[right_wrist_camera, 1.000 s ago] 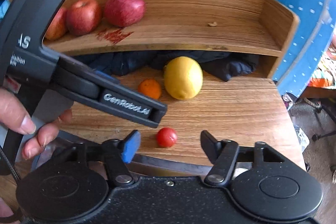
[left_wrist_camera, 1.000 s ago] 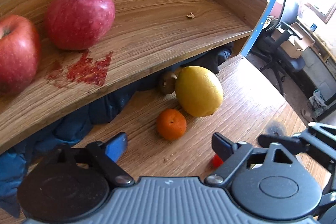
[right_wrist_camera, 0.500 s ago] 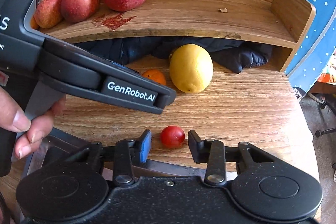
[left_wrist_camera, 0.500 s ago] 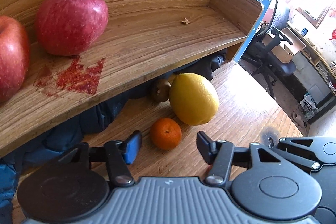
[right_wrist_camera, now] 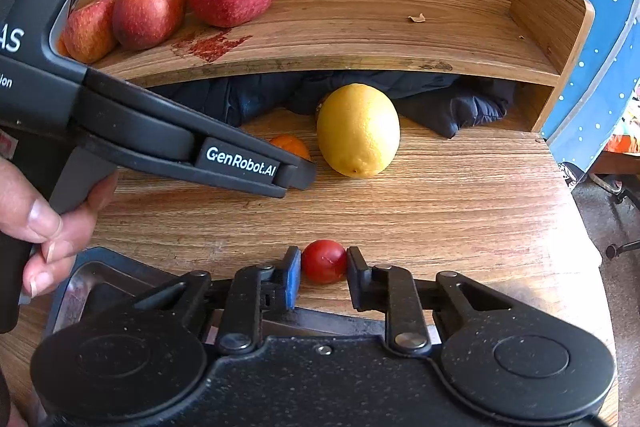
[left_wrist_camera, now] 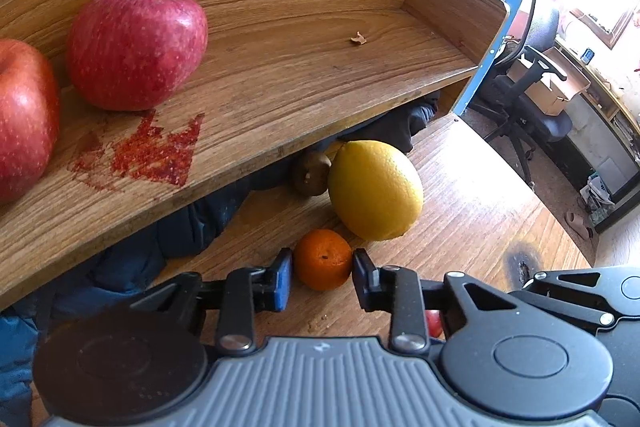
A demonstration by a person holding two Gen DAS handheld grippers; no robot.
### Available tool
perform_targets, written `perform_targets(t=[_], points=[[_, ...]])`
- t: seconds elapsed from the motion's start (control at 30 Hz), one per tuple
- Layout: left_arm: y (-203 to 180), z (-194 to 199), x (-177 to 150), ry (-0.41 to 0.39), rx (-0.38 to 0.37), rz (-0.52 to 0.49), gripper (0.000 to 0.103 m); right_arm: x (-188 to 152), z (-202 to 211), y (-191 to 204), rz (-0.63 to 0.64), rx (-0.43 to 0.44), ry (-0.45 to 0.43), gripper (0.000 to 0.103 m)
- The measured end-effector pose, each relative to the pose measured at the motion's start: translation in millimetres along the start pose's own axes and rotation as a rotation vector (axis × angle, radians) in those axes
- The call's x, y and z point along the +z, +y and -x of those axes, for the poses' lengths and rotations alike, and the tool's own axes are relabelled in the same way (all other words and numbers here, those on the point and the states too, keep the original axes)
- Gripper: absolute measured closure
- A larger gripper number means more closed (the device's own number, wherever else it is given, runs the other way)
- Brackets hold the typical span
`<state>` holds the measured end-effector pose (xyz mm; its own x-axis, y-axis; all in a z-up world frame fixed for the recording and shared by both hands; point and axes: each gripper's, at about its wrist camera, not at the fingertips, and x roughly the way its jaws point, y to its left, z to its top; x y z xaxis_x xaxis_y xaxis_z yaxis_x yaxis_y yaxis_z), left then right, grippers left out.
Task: Organize fruits
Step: 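Grasp the small tangerine with left tool while right tool grasps the red cherry tomato, then lower the tangerine onto the tray with left tool while right tool releases the tomato there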
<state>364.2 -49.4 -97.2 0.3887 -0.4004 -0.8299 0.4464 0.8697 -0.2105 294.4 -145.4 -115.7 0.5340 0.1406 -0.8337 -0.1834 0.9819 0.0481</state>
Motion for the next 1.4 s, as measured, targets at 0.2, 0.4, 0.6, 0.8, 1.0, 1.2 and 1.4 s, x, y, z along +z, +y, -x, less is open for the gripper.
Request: perform_targets(t=[0.2,0.4,0.6,0.8,1.0,1.2,1.4], points=[[-7,7,-4,0.007,0.009,-0.003,0.069,-5,6,-2,-0.014,0.006,-0.015,0.079],[-19,17,-8,0.006,0.010,-0.005,0.069,-12,23,-10,-0.035,0.002,-0.052,0.079],[-38,30,-16,0.011,-0.003,-0.020,0.069,-27,47,-24,-0.070,-0.018,-0.085,0.078],[-60,41,-28,0.037,-0.031,-0.045,0.068,-47,66,-40,-0.107,-0.051,-0.086,0.078],[-75,46,-43,0.076,-0.048,-0.046,0.068,-65,72,-49,-0.120,-0.060,-0.061,0.079],[-81,42,-51,0.115,-0.042,-0.033,0.068,-73,72,-52,-0.121,-0.056,-0.049,0.079],[-80,39,-55,0.143,-0.028,-0.018,0.068,-78,68,-55,-0.136,-0.052,-0.031,0.078]])
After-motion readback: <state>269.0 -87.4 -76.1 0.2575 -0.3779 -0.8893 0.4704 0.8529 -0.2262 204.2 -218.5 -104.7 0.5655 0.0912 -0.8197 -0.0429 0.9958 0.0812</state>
